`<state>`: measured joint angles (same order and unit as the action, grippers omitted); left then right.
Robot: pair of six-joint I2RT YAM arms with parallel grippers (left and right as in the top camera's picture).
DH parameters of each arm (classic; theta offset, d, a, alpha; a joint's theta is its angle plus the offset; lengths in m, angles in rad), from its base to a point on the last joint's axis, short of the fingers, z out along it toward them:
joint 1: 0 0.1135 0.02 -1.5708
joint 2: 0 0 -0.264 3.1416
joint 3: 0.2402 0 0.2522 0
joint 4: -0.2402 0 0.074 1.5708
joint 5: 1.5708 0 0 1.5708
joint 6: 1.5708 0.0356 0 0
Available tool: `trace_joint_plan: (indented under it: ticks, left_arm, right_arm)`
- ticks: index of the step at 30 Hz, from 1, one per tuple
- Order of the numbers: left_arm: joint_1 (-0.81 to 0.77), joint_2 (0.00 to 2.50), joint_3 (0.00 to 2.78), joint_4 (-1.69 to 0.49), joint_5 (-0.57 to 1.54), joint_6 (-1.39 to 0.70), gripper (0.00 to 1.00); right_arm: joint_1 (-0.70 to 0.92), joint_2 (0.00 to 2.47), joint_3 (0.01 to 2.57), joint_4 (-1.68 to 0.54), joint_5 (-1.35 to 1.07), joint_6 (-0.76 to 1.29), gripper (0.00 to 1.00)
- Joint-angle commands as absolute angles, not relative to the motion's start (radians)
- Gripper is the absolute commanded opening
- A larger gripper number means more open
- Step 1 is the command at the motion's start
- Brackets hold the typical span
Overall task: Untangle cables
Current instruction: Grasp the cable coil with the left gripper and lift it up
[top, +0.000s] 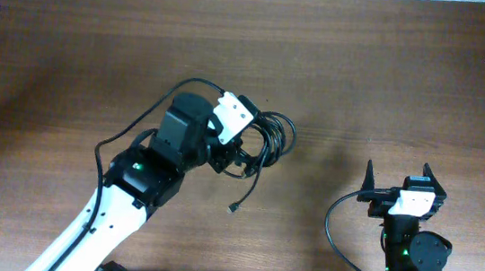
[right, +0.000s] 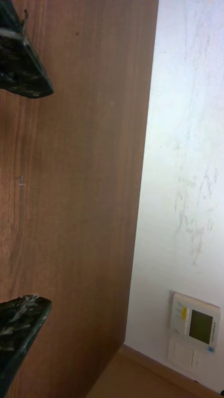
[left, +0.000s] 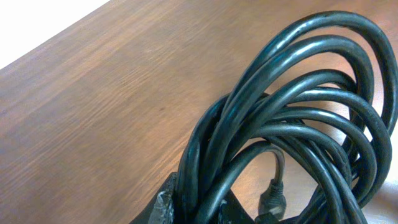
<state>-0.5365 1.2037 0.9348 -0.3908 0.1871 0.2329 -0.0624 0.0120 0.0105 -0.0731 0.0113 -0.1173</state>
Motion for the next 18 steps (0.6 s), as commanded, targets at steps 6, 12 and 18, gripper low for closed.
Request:
trace_joint_plan:
  ticks: [6, 12, 18]
  left_arm:
    - [-0.401, 1.176, 0.939, -0.318, 0.708, 0.294, 0.0]
    - [-0.308, 1.176, 0.939, -0.312, 0.991, 0.437, 0.0]
    - [-0.276, 1.176, 0.939, -0.307, 1.15, 0.568, 0.0]
  right_arm:
    - [-0.067, 0.004, 0.006, -0.073, -0.033, -0.119, 0.99]
    - [-0.067, 0.003, 0.006, -0.031, -0.216, -0.118, 0.99]
    - [-0.067, 0.004, 0.028, 0.054, -0.352, 0.112, 0.99]
